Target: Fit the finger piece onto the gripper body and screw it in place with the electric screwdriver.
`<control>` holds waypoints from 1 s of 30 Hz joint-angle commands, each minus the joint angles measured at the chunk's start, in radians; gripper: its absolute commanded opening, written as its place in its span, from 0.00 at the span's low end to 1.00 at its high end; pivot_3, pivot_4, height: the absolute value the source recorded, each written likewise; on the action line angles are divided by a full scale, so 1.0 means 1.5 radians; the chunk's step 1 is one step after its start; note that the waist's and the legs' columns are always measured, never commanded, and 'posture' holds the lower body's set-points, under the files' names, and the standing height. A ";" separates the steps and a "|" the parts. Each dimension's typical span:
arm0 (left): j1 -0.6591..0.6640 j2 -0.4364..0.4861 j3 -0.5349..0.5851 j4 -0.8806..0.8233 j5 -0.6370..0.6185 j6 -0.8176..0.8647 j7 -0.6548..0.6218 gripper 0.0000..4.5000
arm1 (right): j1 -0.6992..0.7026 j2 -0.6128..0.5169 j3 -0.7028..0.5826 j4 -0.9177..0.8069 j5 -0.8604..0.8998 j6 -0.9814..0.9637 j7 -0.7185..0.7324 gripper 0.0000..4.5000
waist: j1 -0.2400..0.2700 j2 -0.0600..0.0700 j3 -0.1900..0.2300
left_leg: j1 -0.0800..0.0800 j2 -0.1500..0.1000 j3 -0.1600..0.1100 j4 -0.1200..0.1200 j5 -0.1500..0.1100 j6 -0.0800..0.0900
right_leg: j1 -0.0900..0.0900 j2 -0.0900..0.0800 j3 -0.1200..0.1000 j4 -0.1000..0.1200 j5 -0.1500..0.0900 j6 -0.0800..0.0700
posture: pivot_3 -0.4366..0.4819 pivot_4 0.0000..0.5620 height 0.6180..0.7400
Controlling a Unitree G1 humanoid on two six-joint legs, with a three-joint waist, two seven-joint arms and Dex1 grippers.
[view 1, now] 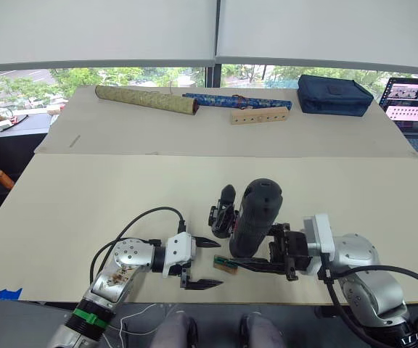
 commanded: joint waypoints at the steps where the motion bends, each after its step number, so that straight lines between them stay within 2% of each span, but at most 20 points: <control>1: 0.012 -0.002 -0.018 0.008 0.007 0.009 0.002 1.00 | -0.001 0.000 -0.006 -0.018 0.010 -0.021 -0.005 0.42 | 0.000 0.000 0.000 | 0.000 0.000 0.000 0.000 0.000 0.000 | 0.000 0.000 0.000 0.000 0.000 0.000 | 0.48 0.27 1.00; 30: 0.018 0.001 -0.020 0.000 0.005 0.015 0.004 1.00 | -0.001 -0.005 -0.012 -0.020 0.017 -0.022 -0.001 0.42 | 0.000 0.000 -0.001 | 0.000 0.000 0.000 0.000 0.000 0.000 | 0.000 0.000 0.000 0.000 0.000 0.000 | 0.48 0.27 1.00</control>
